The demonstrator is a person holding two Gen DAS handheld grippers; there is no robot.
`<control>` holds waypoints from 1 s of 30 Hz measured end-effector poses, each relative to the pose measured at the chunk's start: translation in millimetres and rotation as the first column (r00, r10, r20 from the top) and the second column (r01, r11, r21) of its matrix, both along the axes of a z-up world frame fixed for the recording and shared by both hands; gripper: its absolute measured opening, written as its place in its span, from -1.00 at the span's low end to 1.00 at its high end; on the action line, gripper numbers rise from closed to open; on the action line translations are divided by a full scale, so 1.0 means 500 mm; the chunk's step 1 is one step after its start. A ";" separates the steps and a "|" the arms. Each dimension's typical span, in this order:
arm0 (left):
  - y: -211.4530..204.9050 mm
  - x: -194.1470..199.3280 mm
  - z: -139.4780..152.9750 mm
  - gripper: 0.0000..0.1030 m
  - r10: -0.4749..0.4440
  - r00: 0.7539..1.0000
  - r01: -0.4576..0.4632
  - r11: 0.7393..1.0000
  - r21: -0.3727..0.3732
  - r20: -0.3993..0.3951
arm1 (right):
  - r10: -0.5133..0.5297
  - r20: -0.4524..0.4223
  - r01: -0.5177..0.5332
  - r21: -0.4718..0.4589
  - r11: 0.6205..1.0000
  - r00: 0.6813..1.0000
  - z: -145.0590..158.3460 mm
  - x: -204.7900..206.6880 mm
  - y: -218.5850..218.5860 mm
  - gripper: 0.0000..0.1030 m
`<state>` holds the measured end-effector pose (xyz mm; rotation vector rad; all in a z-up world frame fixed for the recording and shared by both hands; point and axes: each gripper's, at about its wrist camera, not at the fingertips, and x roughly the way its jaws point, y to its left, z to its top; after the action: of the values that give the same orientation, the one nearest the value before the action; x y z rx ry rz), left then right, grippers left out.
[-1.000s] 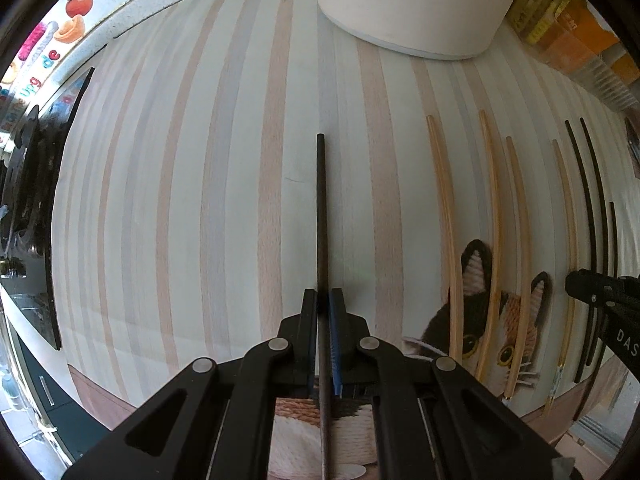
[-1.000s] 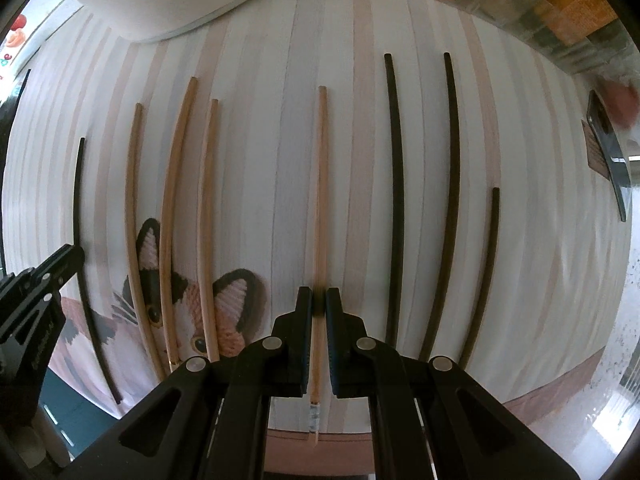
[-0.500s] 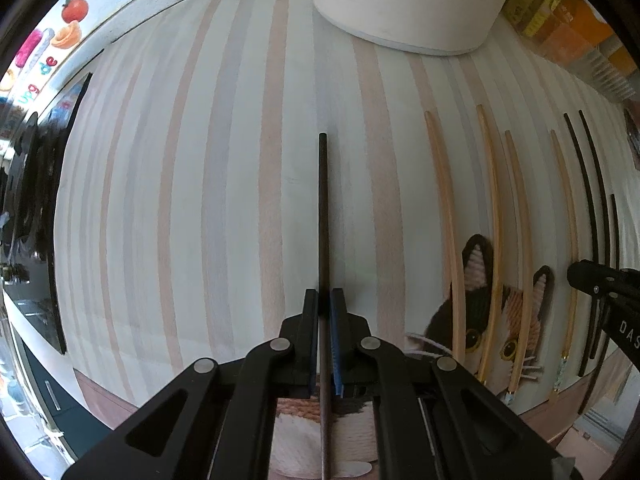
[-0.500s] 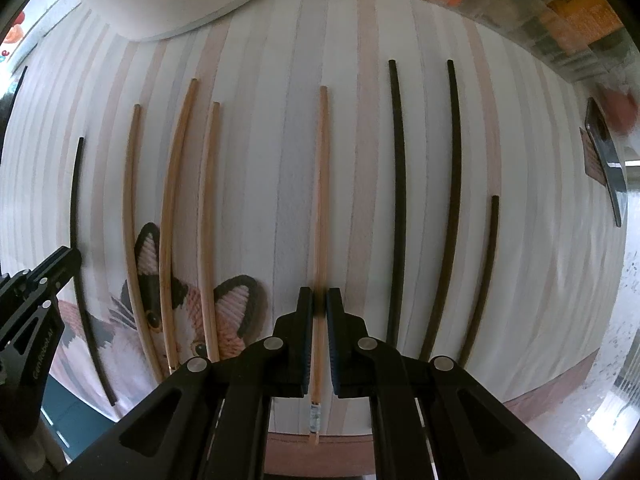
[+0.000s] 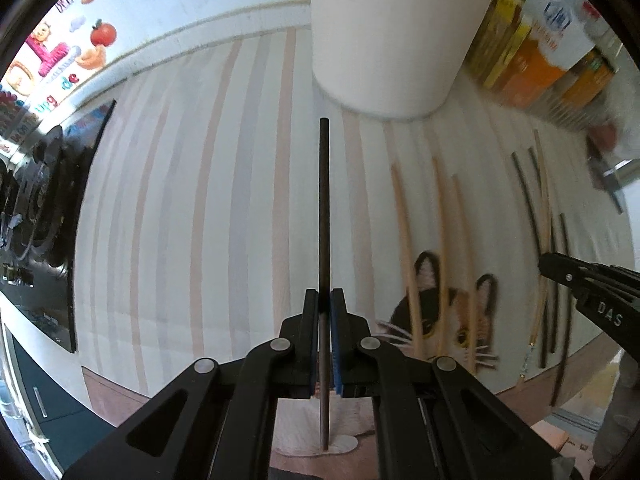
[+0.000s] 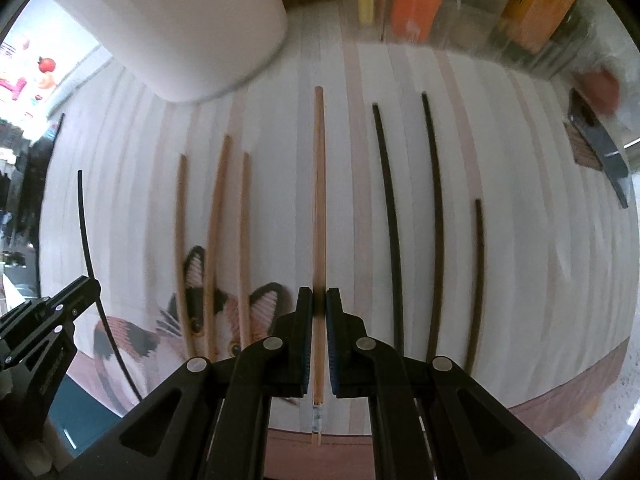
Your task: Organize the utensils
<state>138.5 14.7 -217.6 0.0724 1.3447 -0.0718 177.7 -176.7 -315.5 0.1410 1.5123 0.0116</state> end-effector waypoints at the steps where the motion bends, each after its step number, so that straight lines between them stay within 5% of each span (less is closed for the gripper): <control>1: 0.001 -0.001 0.013 -0.94 0.004 1.000 -0.004 1.000 -0.006 0.015 | -0.003 0.017 0.002 0.004 1.000 1.000 0.015 -0.001 0.001 -0.87; 8: 0.019 0.013 0.143 -0.95 0.050 0.986 -0.038 0.996 -0.076 0.161 | -0.018 0.161 0.012 0.042 0.999 0.987 0.135 0.009 0.002 -0.87; 15: 0.023 0.060 0.311 -0.96 0.085 0.932 -0.031 0.987 -0.157 0.352 | -0.037 0.326 0.006 0.096 0.995 0.945 0.281 0.049 0.010 -0.87; 24: 0.011 0.113 0.539 -0.96 0.085 0.851 0.060 0.965 -0.255 0.518 | -0.042 0.519 -0.054 0.168 0.984 0.854 0.490 0.163 0.041 -0.87; 30: -0.017 0.205 0.587 -1.00 0.058 0.823 0.079 0.974 -0.214 0.566 | -0.096 0.622 -0.044 0.207 0.977 0.777 0.590 0.277 0.044 -0.87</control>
<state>240.8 6.4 75.8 -0.0913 0.7239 -0.1997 316.3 -154.5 -20.5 0.2984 0.8250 0.1833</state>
